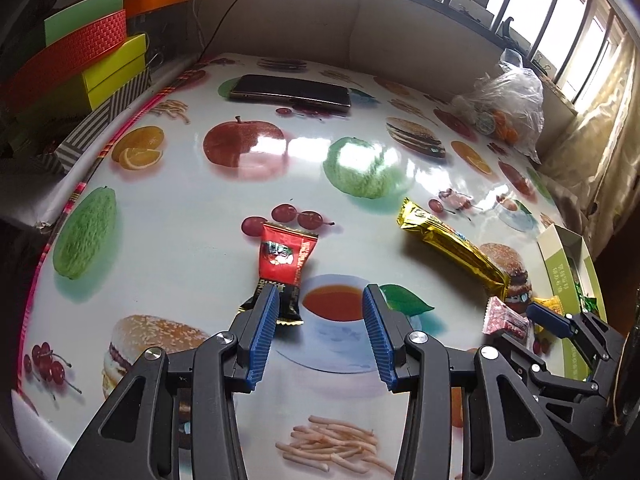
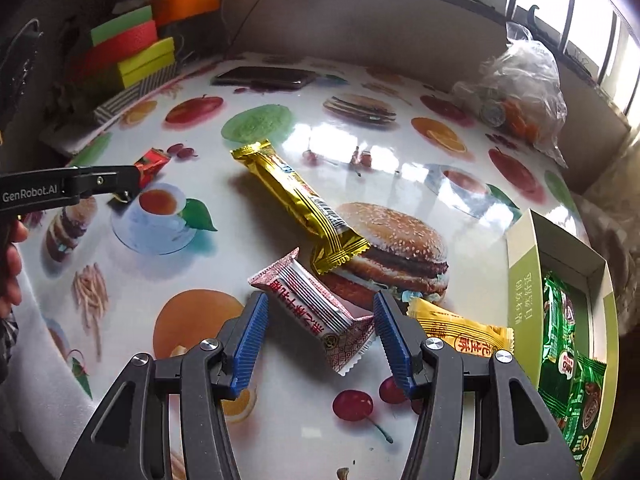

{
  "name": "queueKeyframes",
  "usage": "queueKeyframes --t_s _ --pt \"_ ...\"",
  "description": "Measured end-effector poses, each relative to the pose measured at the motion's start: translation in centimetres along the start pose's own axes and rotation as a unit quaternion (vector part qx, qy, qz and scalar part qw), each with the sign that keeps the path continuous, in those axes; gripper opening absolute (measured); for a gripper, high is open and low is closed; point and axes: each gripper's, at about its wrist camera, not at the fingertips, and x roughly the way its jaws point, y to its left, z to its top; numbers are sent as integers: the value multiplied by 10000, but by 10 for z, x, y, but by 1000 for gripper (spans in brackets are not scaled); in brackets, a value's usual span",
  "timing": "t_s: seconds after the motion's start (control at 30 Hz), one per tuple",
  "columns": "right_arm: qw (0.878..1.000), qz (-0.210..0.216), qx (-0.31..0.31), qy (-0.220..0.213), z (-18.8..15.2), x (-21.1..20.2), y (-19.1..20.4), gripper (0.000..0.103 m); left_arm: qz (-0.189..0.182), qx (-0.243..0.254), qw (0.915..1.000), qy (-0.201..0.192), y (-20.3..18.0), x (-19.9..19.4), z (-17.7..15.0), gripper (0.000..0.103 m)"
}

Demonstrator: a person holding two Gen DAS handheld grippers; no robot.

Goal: Organize snacks
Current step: 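Grasp the white-red wafer bar with the right tool, then grasp the red-black candy packet with left tool while right tool holds wafer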

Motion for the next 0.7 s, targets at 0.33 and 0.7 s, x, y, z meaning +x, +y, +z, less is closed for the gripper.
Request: queueKeyframes --t_s 0.33,0.7 --pt "9996 145 241 87 0 8 -2 45 122 72 9998 105 13 11 6 45" --pt "9989 193 432 -32 -6 4 4 19 237 128 9995 173 20 18 8 45"
